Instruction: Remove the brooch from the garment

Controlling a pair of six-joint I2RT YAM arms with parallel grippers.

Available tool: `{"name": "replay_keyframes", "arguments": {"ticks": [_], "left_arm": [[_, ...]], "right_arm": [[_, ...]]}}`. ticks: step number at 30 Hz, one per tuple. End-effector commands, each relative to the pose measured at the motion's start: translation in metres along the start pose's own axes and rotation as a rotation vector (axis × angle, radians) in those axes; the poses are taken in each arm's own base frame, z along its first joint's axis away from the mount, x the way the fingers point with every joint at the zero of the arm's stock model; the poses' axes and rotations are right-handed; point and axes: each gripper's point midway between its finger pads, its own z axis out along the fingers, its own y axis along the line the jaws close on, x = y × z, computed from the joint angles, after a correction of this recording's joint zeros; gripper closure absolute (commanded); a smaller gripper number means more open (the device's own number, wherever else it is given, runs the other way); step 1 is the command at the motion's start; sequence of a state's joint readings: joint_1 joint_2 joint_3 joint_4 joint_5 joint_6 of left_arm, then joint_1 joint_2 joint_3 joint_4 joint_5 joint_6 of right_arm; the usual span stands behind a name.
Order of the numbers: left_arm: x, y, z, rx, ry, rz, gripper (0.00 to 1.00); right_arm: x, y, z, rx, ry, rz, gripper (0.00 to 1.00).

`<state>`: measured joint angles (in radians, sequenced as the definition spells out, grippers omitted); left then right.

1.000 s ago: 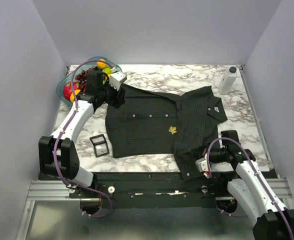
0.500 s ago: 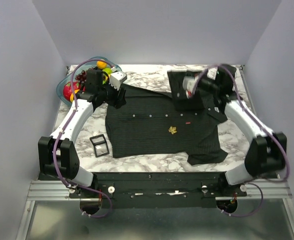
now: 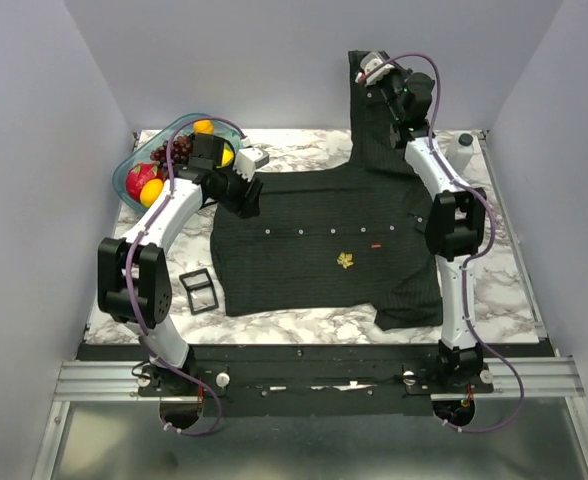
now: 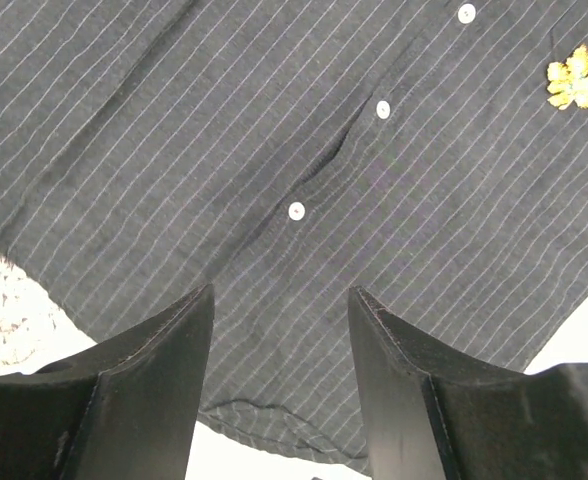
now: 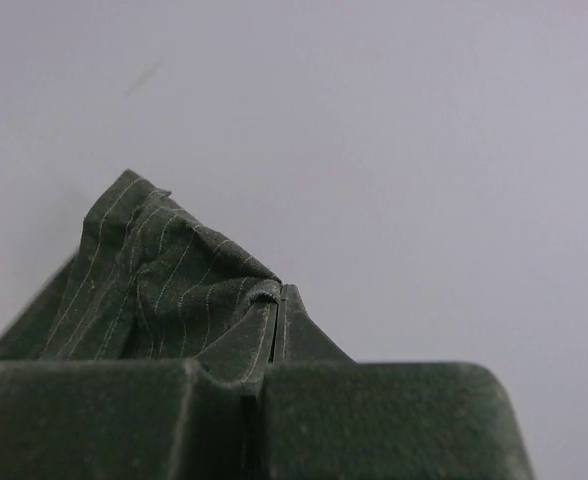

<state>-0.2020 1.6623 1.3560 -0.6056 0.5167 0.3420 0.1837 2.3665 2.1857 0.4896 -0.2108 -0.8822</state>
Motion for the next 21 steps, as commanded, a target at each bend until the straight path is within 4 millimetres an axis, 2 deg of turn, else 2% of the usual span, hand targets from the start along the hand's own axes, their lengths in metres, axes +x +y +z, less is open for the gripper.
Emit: {"name": "replay_keyframes", "arguments": {"ticks": [1,2,4,5,6,7,8,9,10,12,13,15,16,19,20,21], "left_arm": [[-0.005,0.005,0.006,0.016,0.053,0.027,0.37],[-0.013,0.008,0.005,0.011,0.044,0.033,0.37],[-0.010,0.009,0.009,0.022,0.062,0.021,0.37],[-0.010,0.009,0.010,0.024,0.066,0.019,0.37],[-0.009,0.008,0.011,0.031,0.069,0.017,0.37],[-0.006,0.009,0.014,0.036,0.078,0.013,0.37],[-0.005,0.009,0.015,0.039,0.081,0.012,0.37],[-0.005,0.009,0.016,0.042,0.081,0.008,0.37],[-0.005,0.009,0.017,0.045,0.081,0.007,0.37],[-0.007,0.010,0.020,0.046,0.073,0.004,0.37],[-0.006,0.010,0.022,0.048,0.074,-0.004,0.37],[-0.009,0.011,0.023,0.049,0.066,-0.006,0.37],[-0.009,0.012,0.025,0.053,0.066,-0.009,0.37],[-0.009,0.012,0.028,0.058,0.063,-0.006,0.37],[-0.009,0.012,0.028,0.057,0.062,-0.003,0.37],[-0.008,0.012,0.029,0.058,0.062,-0.004,0.38]], "right_arm": [[0.028,-0.007,0.006,0.102,0.026,0.022,0.99],[0.029,-0.010,0.003,0.110,0.022,0.011,0.99],[0.035,0.001,-0.004,0.073,0.029,0.003,0.99],[0.054,0.022,-0.015,0.025,0.068,0.010,0.99],[0.044,0.016,-0.020,0.012,0.049,0.008,0.99],[0.047,0.020,-0.025,-0.011,0.057,0.010,0.99],[0.066,0.048,-0.040,-0.094,0.112,0.028,0.99],[0.056,0.044,-0.046,-0.129,0.097,0.022,0.99],[0.059,0.057,-0.054,-0.190,0.111,-0.022,0.99],[0.071,0.098,-0.083,-0.359,0.149,-0.021,0.98],[0.064,0.091,-0.088,-0.362,0.151,-0.019,0.78],[0.070,0.098,-0.100,-0.396,0.213,0.019,0.60],[0.066,0.091,-0.103,-0.383,0.236,0.053,0.51],[0.070,0.093,-0.124,-0.429,0.335,0.106,0.46],[0.058,0.078,-0.132,-0.424,0.336,0.114,0.45],[0.048,0.078,-0.137,-0.449,0.313,0.127,0.43]]}}
